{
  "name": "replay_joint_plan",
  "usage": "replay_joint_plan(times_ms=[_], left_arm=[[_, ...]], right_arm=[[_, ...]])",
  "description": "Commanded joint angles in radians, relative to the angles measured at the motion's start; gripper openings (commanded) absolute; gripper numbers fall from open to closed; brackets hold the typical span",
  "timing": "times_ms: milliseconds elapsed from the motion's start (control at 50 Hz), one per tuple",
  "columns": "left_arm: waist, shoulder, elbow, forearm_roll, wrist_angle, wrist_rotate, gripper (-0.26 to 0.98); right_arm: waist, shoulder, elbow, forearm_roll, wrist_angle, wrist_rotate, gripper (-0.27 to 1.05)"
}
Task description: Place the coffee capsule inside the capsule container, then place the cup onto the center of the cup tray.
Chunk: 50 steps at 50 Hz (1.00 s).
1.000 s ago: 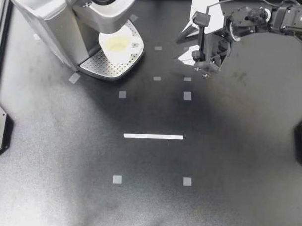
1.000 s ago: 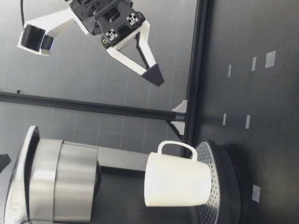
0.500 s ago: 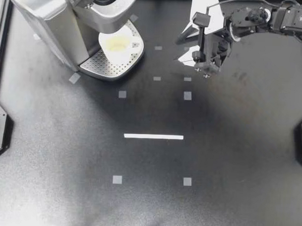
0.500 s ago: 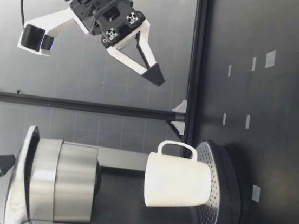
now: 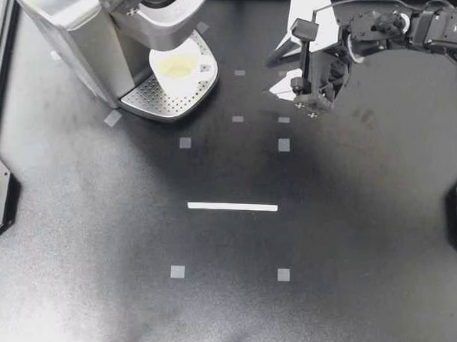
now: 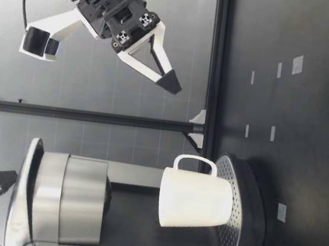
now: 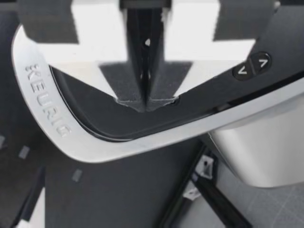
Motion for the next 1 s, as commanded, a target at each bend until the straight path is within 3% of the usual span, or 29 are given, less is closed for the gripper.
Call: replay_joint_plan(times_ms=[0,240,500,800,980], left_arm=[[0.002,-0.021,-0.018,0.002,-0.034,0.006,0.12],[-0.032,-0.106,0.021,0.000,-0.170,0.006,0.12],[-0.117,-0.212,0.146,-0.003,-0.382,0.000,0.12],[-0.264,-0.314,0.347,-0.025,-0.643,-0.044,0.12],[-0.299,-0.367,0.483,-0.025,-0.831,-0.051,0.12]], right_arm=[[0.003,-0.028,-0.014,0.008,0.002,0.002,0.62],[0.003,-0.054,-0.006,0.043,0.005,-0.005,0.62],[0.038,-0.123,-0.003,0.114,0.025,-0.008,0.61],[0.103,-0.239,0.052,0.196,0.023,-0.012,0.50],[0.144,-0.336,0.109,0.261,-0.029,-0.029,0.49]])
